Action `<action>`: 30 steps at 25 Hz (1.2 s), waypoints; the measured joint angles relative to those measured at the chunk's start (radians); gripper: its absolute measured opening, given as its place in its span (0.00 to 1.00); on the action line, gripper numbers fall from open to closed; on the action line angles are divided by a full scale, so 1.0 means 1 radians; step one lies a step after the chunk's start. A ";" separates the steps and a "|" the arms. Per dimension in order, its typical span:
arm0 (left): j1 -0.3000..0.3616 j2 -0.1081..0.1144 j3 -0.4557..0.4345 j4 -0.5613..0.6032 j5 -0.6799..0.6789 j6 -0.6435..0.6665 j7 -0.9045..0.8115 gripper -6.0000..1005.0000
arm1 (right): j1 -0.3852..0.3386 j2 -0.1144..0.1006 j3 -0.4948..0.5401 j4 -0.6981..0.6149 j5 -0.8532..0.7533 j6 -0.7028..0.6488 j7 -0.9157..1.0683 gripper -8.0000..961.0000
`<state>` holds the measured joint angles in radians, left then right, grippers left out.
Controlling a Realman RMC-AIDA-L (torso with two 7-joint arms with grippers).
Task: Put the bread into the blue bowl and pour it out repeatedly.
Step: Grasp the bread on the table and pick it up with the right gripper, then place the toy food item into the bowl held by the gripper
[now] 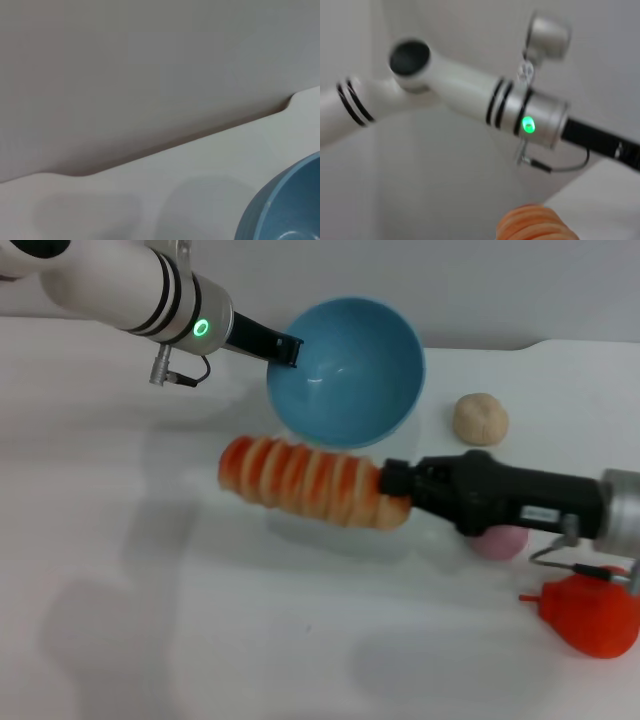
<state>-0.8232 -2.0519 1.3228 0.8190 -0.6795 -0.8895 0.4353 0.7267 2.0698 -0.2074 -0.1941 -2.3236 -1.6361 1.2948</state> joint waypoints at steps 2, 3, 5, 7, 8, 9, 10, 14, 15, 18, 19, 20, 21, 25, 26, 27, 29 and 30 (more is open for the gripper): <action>0.000 -0.001 0.002 0.000 0.007 -0.005 -0.004 0.00 | -0.022 0.000 0.000 -0.029 0.028 -0.044 0.001 0.11; 0.000 -0.001 0.003 0.000 0.010 -0.007 -0.004 0.00 | -0.032 0.000 -0.001 -0.043 0.042 -0.063 0.002 0.11; -0.002 -0.001 0.003 0.000 0.036 -0.008 -0.015 0.00 | -0.052 -0.001 -0.001 -0.079 0.064 -0.100 0.006 0.11; -0.004 -0.002 0.005 0.000 0.050 -0.008 -0.024 0.01 | -0.070 -0.001 -0.003 -0.121 0.083 -0.125 0.021 0.11; -0.006 -0.002 0.006 0.000 0.062 -0.008 -0.031 0.01 | -0.081 -0.001 -0.004 -0.143 0.097 -0.135 0.031 0.11; -0.009 -0.002 0.008 -0.003 0.072 -0.010 -0.037 0.01 | -0.090 -0.001 -0.006 -0.160 0.112 -0.144 0.038 0.11; -0.016 -0.003 0.009 -0.011 0.083 -0.020 -0.041 0.01 | -0.105 -0.001 -0.008 -0.183 0.140 -0.155 0.041 0.10; -0.032 -0.004 0.013 -0.033 0.085 -0.057 -0.041 0.01 | -0.119 -0.001 -0.006 -0.207 0.169 -0.159 0.041 0.10; -0.039 -0.005 0.018 -0.042 0.085 -0.073 -0.041 0.01 | -0.121 -0.001 -0.005 -0.211 0.175 -0.158 0.041 0.10; -0.060 -0.010 0.038 -0.070 0.075 -0.117 -0.041 0.00 | -0.122 0.000 -0.002 -0.219 0.182 -0.150 0.035 0.10; -0.063 -0.012 0.045 -0.076 0.071 -0.124 -0.041 0.01 | -0.121 0.000 -0.004 -0.223 0.186 -0.141 0.033 0.10; -0.070 -0.017 0.081 -0.087 0.040 -0.140 -0.041 0.01 | -0.119 0.000 -0.006 -0.225 0.188 -0.129 0.032 0.10; -0.070 -0.017 0.081 -0.087 0.040 -0.140 -0.041 0.01 | -0.117 0.000 -0.009 -0.225 0.189 -0.115 0.031 0.10; -0.072 -0.016 0.145 -0.092 -0.066 -0.155 -0.041 0.01 | -0.114 0.002 -0.019 -0.221 0.186 -0.027 0.021 0.09; -0.073 -0.016 0.151 -0.092 -0.084 -0.159 -0.041 0.01 | -0.114 0.003 -0.027 -0.217 0.183 0.001 0.013 0.09; -0.073 -0.015 0.152 -0.092 -0.090 -0.163 -0.041 0.01 | -0.114 0.004 -0.038 -0.212 0.182 0.018 0.003 0.09; -0.076 -0.015 0.153 -0.091 -0.099 -0.166 -0.041 0.01 | -0.114 0.004 -0.063 -0.201 0.182 0.046 -0.005 0.09; -0.079 -0.015 0.153 -0.089 -0.108 -0.166 -0.041 0.01 | -0.111 0.004 -0.104 -0.193 0.182 0.078 -0.005 0.09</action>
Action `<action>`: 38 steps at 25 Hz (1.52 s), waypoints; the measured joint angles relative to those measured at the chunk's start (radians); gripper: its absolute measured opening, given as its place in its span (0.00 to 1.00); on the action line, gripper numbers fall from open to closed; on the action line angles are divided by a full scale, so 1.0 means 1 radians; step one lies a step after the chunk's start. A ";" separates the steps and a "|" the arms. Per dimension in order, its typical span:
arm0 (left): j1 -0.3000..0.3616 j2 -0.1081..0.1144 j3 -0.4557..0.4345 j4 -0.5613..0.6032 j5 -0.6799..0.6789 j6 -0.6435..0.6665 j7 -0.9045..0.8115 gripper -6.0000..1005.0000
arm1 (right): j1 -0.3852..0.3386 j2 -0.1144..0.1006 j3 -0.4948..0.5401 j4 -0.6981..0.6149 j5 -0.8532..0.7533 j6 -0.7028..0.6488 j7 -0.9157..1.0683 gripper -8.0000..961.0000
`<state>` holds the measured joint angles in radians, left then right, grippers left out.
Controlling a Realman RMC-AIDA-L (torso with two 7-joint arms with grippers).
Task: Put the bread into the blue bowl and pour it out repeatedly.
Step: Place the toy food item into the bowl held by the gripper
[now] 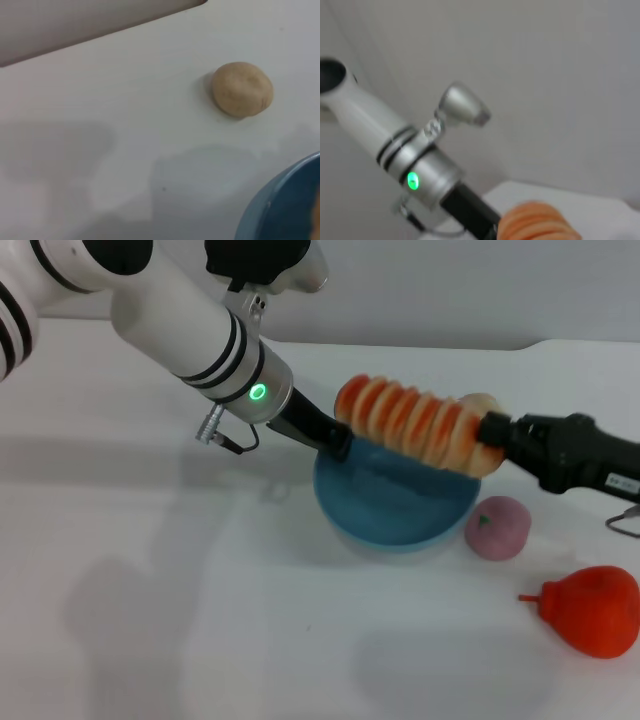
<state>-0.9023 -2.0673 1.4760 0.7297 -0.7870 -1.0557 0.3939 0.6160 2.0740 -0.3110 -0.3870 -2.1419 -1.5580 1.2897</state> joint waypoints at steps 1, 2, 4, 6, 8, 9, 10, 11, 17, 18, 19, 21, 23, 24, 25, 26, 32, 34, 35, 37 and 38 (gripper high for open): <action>0.000 0.000 0.000 0.000 0.000 0.000 0.000 0.01 | 0.000 0.000 0.000 0.000 0.000 0.000 0.000 0.09; -0.001 0.000 0.000 0.001 -0.005 0.000 0.000 0.01 | 0.001 0.001 -0.023 0.006 0.000 0.019 0.000 0.09; -0.005 0.000 0.000 0.004 -0.020 -0.002 0.000 0.01 | 0.003 0.002 -0.053 0.019 0.002 0.052 0.000 0.09; -0.010 0.000 0.001 0.005 -0.036 -0.015 0.000 0.01 | 0.010 0.003 -0.065 0.037 0.005 0.087 -0.004 0.09; -0.016 0.000 0.001 0.005 -0.051 -0.037 0.002 0.01 | 0.018 0.003 -0.067 0.046 0.005 0.104 -0.005 0.09; -0.019 0.000 0.002 0.005 -0.055 -0.046 0.003 0.01 | 0.022 0.002 -0.067 0.049 0.006 0.110 -0.005 0.09; -0.022 -0.001 0.004 0.005 -0.059 -0.053 0.005 0.01 | 0.024 0.002 -0.067 0.049 0.006 0.112 -0.005 0.09; -0.022 -0.001 0.004 0.005 -0.059 -0.053 0.005 0.01 | 0.026 0.002 -0.065 0.049 0.007 0.114 -0.005 0.09; -0.020 0.000 0.006 0.005 -0.061 -0.059 0.002 0.01 | 0.028 0.001 -0.064 0.049 0.039 0.117 -0.005 0.09; -0.020 0.001 0.006 0.005 -0.061 -0.059 0.002 0.01 | 0.028 0.000 -0.065 0.049 0.040 0.117 -0.003 0.09; -0.019 0.001 0.006 0.005 -0.061 -0.059 0.002 0.01 | 0.028 0.000 -0.066 0.049 0.040 0.117 0.000 0.09; -0.019 0.002 0.006 0.005 -0.061 -0.058 0.001 0.01 | 0.028 -0.001 -0.067 0.049 0.040 0.118 0.007 0.09; -0.020 0.002 0.006 0.005 -0.061 -0.055 0.001 0.01 | 0.028 -0.001 -0.071 0.049 0.040 0.118 0.020 0.09; -0.021 0.003 0.006 0.005 -0.061 -0.055 0.001 0.01 | 0.028 -0.001 -0.077 0.047 0.039 0.118 0.029 0.09; -0.022 0.003 0.005 0.005 -0.060 -0.054 0.001 0.01 | 0.026 -0.002 -0.087 0.045 0.039 0.118 0.041 0.09; -0.022 0.004 0.005 0.005 -0.059 -0.054 0.001 0.01 | 0.025 -0.003 -0.096 0.043 0.039 0.118 0.051 0.09; -0.024 0.004 0.003 0.005 -0.054 -0.055 0.005 0.01 | 0.005 -0.005 -0.132 0.014 0.040 0.087 0.092 0.27; -0.025 0.004 0.004 0.005 -0.054 -0.055 0.007 0.01 | -0.008 -0.005 -0.126 -0.004 0.048 0.064 0.098 0.27; -0.025 0.004 0.004 0.005 -0.054 -0.055 0.007 0.01 | -0.025 -0.005 -0.120 -0.023 0.067 0.040 0.110 0.27; -0.025 0.004 0.004 0.005 -0.054 -0.052 0.007 0.01 | -0.037 -0.005 -0.120 -0.035 0.086 0.025 0.116 0.28; -0.025 0.005 0.004 0.005 -0.054 -0.050 0.007 0.01 | -0.050 -0.005 -0.120 -0.046 0.111 0.008 0.121 0.28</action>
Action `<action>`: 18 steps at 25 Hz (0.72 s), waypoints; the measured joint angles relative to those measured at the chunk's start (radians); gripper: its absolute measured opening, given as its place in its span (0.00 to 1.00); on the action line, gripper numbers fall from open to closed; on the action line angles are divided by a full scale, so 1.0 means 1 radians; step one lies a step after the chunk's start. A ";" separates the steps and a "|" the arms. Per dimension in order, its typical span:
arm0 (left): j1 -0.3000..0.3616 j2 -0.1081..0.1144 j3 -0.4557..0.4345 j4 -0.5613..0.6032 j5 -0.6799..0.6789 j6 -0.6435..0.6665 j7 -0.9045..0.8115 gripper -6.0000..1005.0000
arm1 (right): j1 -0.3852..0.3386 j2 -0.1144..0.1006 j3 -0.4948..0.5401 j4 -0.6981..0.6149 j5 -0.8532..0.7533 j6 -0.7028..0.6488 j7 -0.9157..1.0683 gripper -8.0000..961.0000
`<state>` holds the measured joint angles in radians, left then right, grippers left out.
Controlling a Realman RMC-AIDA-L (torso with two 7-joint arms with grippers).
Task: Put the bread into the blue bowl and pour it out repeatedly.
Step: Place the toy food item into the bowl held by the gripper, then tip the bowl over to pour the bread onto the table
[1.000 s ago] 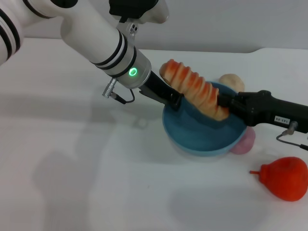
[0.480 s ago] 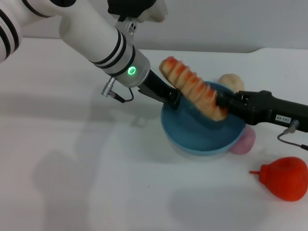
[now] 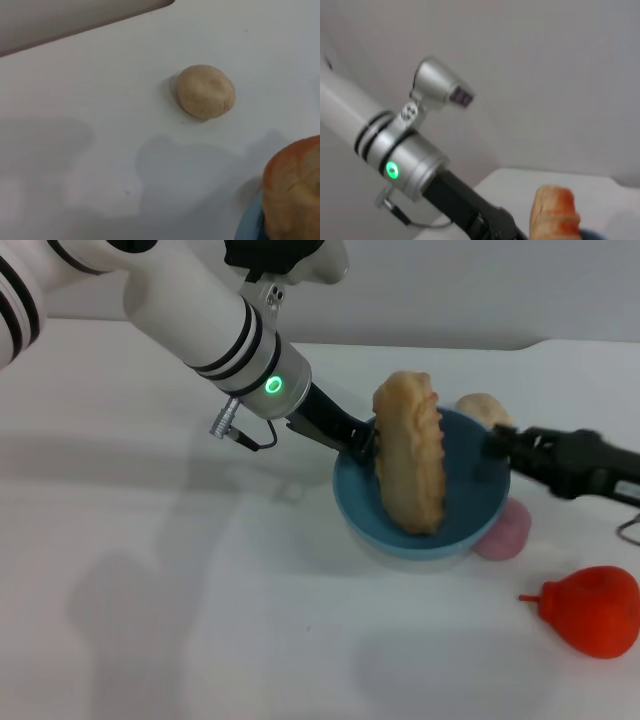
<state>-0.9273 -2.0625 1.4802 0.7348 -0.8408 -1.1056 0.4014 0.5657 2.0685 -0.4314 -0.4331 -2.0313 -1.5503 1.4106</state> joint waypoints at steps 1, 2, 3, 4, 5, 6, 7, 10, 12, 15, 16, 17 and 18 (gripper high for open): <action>0.000 0.000 0.000 0.000 0.000 0.004 0.000 0.01 | -0.021 0.000 0.001 -0.011 0.040 -0.022 0.000 0.28; 0.001 0.001 0.000 0.000 0.000 0.007 0.001 0.01 | -0.037 0.000 0.000 -0.016 0.077 -0.035 0.000 0.28; 0.002 0.001 0.001 0.000 0.000 0.018 0.003 0.01 | -0.060 0.000 0.000 -0.022 0.131 -0.048 -0.003 0.28; 0.002 0.000 0.002 0.000 0.000 0.030 0.007 0.01 | -0.088 0.000 0.001 -0.025 0.206 -0.057 -0.006 0.28; 0.002 0.000 0.004 0.000 0.000 0.042 0.014 0.01 | -0.109 0.000 0.000 -0.026 0.257 -0.061 -0.008 0.28; 0.003 -0.001 0.008 0.000 0.001 0.055 0.021 0.01 | -0.134 0.000 0.001 -0.027 0.314 -0.062 -0.012 0.28; 0.002 -0.003 0.028 0.002 0.000 0.085 0.030 0.01 | -0.154 0.000 0.000 -0.027 0.350 -0.065 -0.018 0.28; -0.001 -0.005 0.060 0.003 0.000 0.118 0.031 0.01 | -0.212 0.000 0.000 -0.023 0.437 -0.070 -0.034 0.28; -0.008 -0.007 0.118 0.004 0.000 0.182 0.031 0.01 | -0.244 0.002 0.001 -0.012 0.483 -0.070 -0.042 0.28; -0.010 -0.008 0.161 0.004 0.000 0.231 0.031 0.01 | -0.282 0.003 0.002 0.020 0.543 -0.073 -0.073 0.28; -0.011 -0.008 0.212 0.005 0.000 0.289 0.029 0.01 | -0.293 0.003 0.002 0.035 0.560 -0.075 -0.085 0.28; -0.011 -0.008 0.230 0.005 0.000 0.311 0.029 0.01 | -0.303 0.003 0.003 0.049 0.574 -0.076 -0.093 0.28; -0.011 -0.008 0.242 0.005 0.000 0.326 0.029 0.01 | -0.310 0.003 0.004 0.059 0.580 -0.077 -0.096 0.28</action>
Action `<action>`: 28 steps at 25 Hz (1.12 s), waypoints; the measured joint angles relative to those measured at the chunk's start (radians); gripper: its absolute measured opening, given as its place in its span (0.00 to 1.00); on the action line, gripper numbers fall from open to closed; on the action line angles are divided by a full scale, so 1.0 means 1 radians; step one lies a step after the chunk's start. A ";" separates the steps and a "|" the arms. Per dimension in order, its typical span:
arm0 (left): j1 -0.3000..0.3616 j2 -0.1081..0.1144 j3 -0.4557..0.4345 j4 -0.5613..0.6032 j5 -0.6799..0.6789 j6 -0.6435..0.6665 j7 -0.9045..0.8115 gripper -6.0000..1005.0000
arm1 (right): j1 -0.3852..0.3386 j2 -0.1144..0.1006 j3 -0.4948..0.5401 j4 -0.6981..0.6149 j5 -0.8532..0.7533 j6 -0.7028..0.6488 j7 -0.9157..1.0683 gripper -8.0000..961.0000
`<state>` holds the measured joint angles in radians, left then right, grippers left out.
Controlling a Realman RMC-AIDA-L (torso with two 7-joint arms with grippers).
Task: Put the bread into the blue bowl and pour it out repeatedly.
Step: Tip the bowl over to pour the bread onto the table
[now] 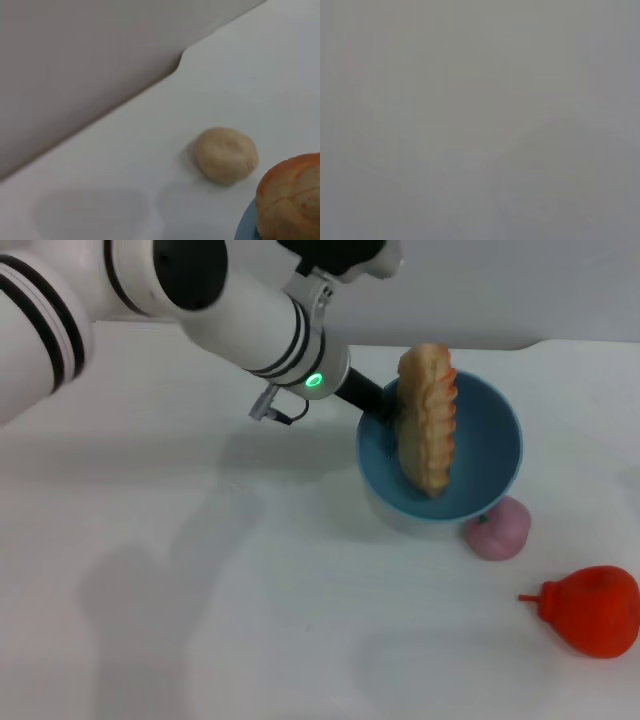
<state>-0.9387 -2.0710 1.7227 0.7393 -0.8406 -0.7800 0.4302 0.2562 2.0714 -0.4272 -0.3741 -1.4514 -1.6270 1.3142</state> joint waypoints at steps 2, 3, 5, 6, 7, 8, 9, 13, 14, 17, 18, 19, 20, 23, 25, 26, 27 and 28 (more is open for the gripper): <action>-0.001 0.000 0.031 -0.001 0.000 0.054 0.001 0.01 | -0.011 0.000 0.005 0.014 0.004 -0.002 -0.003 0.28; -0.001 -0.001 0.039 -0.002 0.001 0.072 0.001 0.01 | -0.016 0.000 0.009 0.021 0.004 -0.003 -0.003 0.28; 0.003 -0.001 0.072 -0.005 0.012 0.133 0.001 0.01 | -0.022 -0.001 0.018 0.031 0.005 -0.003 -0.004 0.28; 0.005 -0.001 0.079 -0.007 0.024 0.152 -0.001 0.01 | -0.024 -0.001 0.023 0.037 0.005 -0.003 -0.004 0.28; 0.008 -0.002 0.088 -0.010 0.041 0.175 -0.003 0.01 | -0.025 -0.001 0.030 0.044 0.005 -0.003 -0.004 0.28; 0.011 -0.002 0.096 -0.012 0.055 0.193 -0.005 0.01 | -0.025 -0.001 0.036 0.048 0.005 -0.004 -0.004 0.29; 0.014 -0.002 0.105 -0.014 0.064 0.210 -0.006 0.01 | -0.026 -0.001 0.041 0.052 0.005 -0.004 -0.005 0.29; 0.029 -0.003 0.151 -0.022 0.082 0.276 -0.007 0.00 | -0.027 -0.001 0.047 0.064 0.006 -0.006 -0.005 0.30; 0.035 -0.003 0.161 -0.024 0.089 0.296 -0.007 0.00 | -0.028 -0.001 0.047 0.067 0.006 -0.006 -0.005 0.31; 0.052 -0.003 0.193 -0.028 0.125 0.360 -0.007 0.01 | -0.029 -0.002 0.047 0.085 0.006 -0.006 -0.006 0.31; 0.060 -0.004 0.206 -0.028 0.137 0.388 -0.007 0.01 | -0.029 -0.002 0.048 0.087 0.006 -0.005 -0.006 0.32; 0.064 -0.005 0.213 -0.028 0.143 0.405 -0.008 0.01 | -0.029 -0.002 0.048 0.088 0.006 -0.005 -0.007 0.32; 0.068 -0.005 0.218 -0.029 0.148 0.421 -0.008 0.01 | -0.030 -0.002 0.048 0.088 0.006 -0.005 -0.008 0.32; 0.071 -0.006 0.223 -0.033 0.154 0.460 -0.008 0.01 | -0.032 -0.002 0.048 0.097 0.007 -0.006 -0.016 0.33; 0.071 -0.006 0.227 -0.036 0.155 0.491 -0.008 0.01 | -0.032 -0.002 0.048 0.103 0.007 -0.006 -0.018 0.34; 0.071 -0.006 0.231 -0.039 0.155 0.514 -0.008 0.01 | -0.032 -0.003 0.048 0.103 0.007 -0.007 -0.018 0.34; 0.072 -0.006 0.237 -0.044 0.155 0.537 -0.008 0.01 | -0.032 -0.002 0.048 0.103 0.007 -0.007 -0.018 0.34; 0.072 -0.006 0.245 -0.050 0.155 0.566 -0.008 0.01 | -0.032 -0.002 0.048 0.103 0.007 -0.007 -0.018 0.35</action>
<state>-0.8667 -2.0771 1.9674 0.6894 -0.6856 -0.2144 0.4220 0.2239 2.0689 -0.3788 -0.2710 -1.4448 -1.6337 1.2961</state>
